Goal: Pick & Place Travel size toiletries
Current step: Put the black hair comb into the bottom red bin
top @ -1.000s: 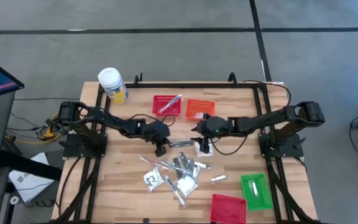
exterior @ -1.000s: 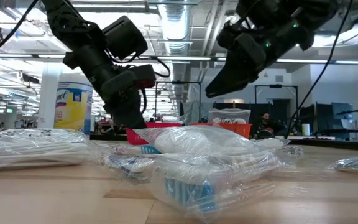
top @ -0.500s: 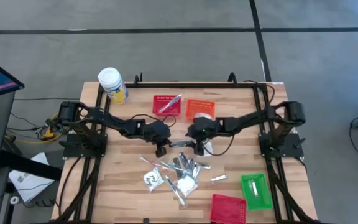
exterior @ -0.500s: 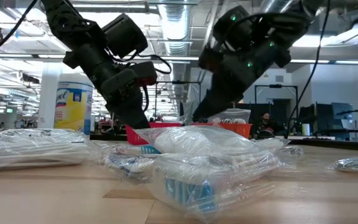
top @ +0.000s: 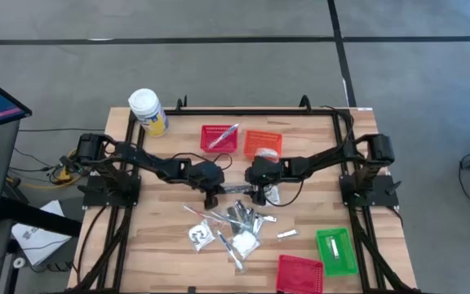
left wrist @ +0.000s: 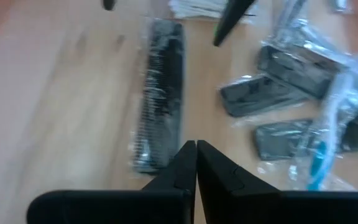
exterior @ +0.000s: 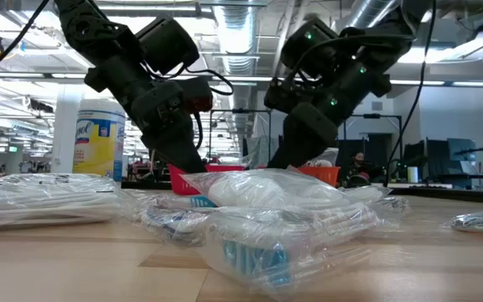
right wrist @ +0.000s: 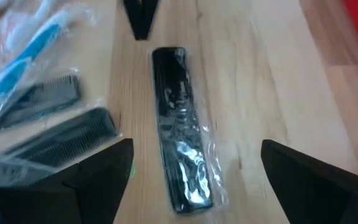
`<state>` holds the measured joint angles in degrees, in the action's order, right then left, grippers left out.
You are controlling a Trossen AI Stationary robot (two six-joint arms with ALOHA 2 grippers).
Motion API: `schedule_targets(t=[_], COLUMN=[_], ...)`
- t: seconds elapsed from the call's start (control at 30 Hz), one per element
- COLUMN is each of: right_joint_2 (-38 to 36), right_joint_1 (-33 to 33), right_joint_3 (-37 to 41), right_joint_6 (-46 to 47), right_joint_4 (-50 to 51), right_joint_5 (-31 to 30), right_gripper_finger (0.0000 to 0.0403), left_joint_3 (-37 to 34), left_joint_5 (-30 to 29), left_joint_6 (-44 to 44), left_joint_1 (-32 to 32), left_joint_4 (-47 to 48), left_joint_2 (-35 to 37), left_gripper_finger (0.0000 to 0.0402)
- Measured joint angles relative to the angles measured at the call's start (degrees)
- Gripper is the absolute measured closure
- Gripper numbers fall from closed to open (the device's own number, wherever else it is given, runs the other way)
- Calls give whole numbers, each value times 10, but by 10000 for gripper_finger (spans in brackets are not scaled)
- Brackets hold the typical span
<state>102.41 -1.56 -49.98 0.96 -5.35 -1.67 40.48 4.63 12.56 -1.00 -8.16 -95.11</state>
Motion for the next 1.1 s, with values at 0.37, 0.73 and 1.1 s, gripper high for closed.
schedule_targets(t=[0.37,0.73,1.1], right_joint_2=[10,10,10], right_joint_1=[0,0,0], right_joint_3=[0,0,0], right_joint_6=[-11,15,4], right_joint_4=[-10,-3,7], right_joint_5=[2,1,3], right_gripper_finger=[57,66,68], left_joint_3=[1,5,2], left_joint_5=[19,14,17], left_joint_6=[14,13,25], left_joint_1=[0,-6,-6], left_joint_4=[-10,-25,-21], left_joint_2=[-32,-47,-47], left_gripper_finger=[400,400,401])
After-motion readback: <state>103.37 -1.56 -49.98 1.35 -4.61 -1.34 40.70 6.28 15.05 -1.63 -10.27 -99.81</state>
